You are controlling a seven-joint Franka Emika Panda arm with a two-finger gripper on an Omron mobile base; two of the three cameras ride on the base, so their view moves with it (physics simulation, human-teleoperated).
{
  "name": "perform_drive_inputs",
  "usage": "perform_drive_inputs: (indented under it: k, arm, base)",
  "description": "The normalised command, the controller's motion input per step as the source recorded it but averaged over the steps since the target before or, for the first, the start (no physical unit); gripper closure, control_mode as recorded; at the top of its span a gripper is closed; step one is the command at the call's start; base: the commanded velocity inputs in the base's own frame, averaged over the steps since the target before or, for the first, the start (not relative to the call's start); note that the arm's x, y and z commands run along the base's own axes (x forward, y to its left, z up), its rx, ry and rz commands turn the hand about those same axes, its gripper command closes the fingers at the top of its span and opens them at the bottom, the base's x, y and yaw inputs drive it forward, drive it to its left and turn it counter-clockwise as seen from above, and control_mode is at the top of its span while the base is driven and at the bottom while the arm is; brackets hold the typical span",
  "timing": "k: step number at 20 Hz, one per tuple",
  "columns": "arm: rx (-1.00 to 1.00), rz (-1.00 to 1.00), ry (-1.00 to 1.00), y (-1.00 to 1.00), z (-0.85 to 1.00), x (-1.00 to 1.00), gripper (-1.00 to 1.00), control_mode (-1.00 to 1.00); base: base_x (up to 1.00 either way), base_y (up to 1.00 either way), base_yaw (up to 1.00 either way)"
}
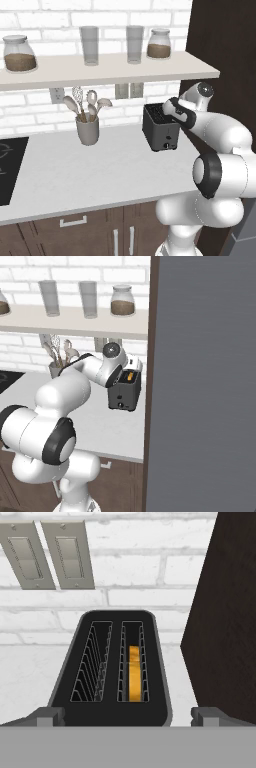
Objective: Start the toaster. Once the lever pops up, take the bread to the plate on the dining counter.
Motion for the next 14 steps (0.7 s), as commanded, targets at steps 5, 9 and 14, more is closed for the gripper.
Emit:
perform_drive_inputs:
  k: [5, 9, 14]
  arm:
    - [0.0, 0.0, 0.0, 0.0, 0.0, 0.0, -1.0, -1.0]
    - [0.0, 0.0, 0.0, 0.0, 0.0, 0.0, -1.0, -1.0]
    - [0.0, 0.0, 0.0, 0.0, 0.0, 0.0, -1.0, -1.0]
  base:
    - [0.0, 0.0, 0.0]
    - [0.0, 0.0, 0.0]
    - [0.0, 0.0, 0.0]
